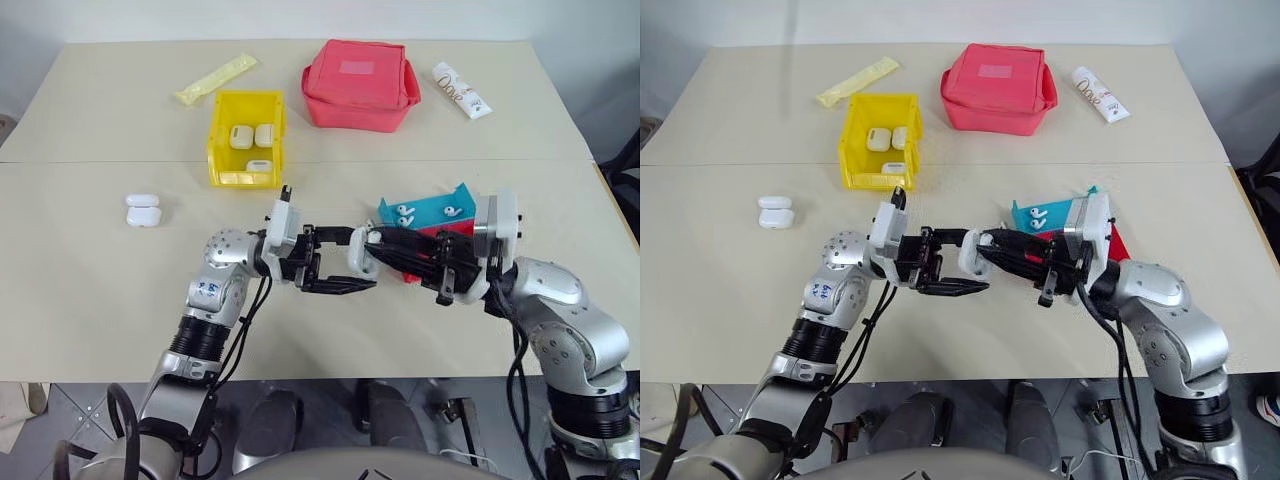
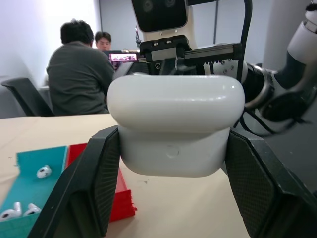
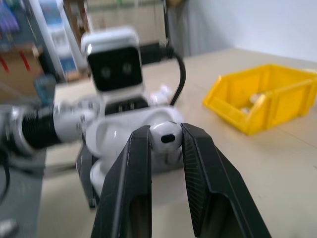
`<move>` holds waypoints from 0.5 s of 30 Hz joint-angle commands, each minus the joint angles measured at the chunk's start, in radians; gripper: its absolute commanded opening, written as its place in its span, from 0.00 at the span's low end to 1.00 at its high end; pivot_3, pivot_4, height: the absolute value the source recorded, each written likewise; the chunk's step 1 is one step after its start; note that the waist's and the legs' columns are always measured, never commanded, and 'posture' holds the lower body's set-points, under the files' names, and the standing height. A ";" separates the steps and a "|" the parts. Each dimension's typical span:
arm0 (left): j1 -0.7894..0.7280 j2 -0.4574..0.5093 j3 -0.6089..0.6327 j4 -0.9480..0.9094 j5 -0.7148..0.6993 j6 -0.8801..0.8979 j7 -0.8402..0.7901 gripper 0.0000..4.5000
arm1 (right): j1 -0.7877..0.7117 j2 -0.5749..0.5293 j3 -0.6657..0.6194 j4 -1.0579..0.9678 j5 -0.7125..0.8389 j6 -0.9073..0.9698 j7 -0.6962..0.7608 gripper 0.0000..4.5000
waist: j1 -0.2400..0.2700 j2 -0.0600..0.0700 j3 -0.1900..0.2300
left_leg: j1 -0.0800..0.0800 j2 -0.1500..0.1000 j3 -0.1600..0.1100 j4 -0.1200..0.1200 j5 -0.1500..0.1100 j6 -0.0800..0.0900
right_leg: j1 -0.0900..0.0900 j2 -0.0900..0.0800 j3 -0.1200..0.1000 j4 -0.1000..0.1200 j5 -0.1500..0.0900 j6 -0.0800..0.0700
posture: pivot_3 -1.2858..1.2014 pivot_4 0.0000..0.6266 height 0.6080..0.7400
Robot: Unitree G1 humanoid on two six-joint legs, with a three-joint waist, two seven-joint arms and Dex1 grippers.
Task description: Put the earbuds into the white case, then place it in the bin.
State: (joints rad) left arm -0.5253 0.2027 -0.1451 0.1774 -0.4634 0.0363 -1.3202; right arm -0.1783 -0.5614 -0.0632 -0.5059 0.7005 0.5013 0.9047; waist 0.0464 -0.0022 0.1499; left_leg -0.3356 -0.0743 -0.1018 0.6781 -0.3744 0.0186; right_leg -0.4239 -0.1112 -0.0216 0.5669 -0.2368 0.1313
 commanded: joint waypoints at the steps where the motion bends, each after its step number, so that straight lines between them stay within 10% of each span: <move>1: -0.051 -0.015 0.048 -0.021 -0.037 -0.048 0.013 0.62 | 0.034 -0.040 0.029 0.002 -0.017 0.024 0.016 0.11 | 0.000 0.000 0.000 | 0.000 0.000 0.000 0.000 0.000 0.000 | 0.000 0.000 0.000 0.000 0.000 0.000 | 0.52 0.24 1.00; 11: -0.064 -0.018 0.050 0.025 -0.019 -0.085 0.007 0.62 | -0.012 -0.081 0.037 0.004 -0.002 0.044 0.009 0.11 | 0.002 0.000 0.000 | 0.000 0.000 0.000 0.000 0.000 0.000 | 0.000 -0.001 0.000 -0.001 0.000 0.000 | 0.52 0.24 1.00; 15: -0.067 -0.012 0.044 0.045 -0.006 -0.098 0.001 0.62 | -0.043 -0.090 0.034 -0.001 0.004 0.051 -0.002 0.41 | 0.002 0.000 0.000 | 0.000 0.000 0.000 0.000 0.000 0.000 | 0.000 0.000 0.000 -0.001 0.000 0.000 | 0.52 0.24 1.00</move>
State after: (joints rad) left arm -0.5468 0.2045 -0.1304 0.2508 -0.4448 -0.0297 -1.3307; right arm -0.2153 -0.6350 -0.0460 -0.5039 0.7031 0.5309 0.8999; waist 0.0480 -0.0024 0.1499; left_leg -0.3356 -0.0743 -0.1019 0.6782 -0.3744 0.0185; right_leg -0.4239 -0.1117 -0.0215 0.5660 -0.2369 0.1312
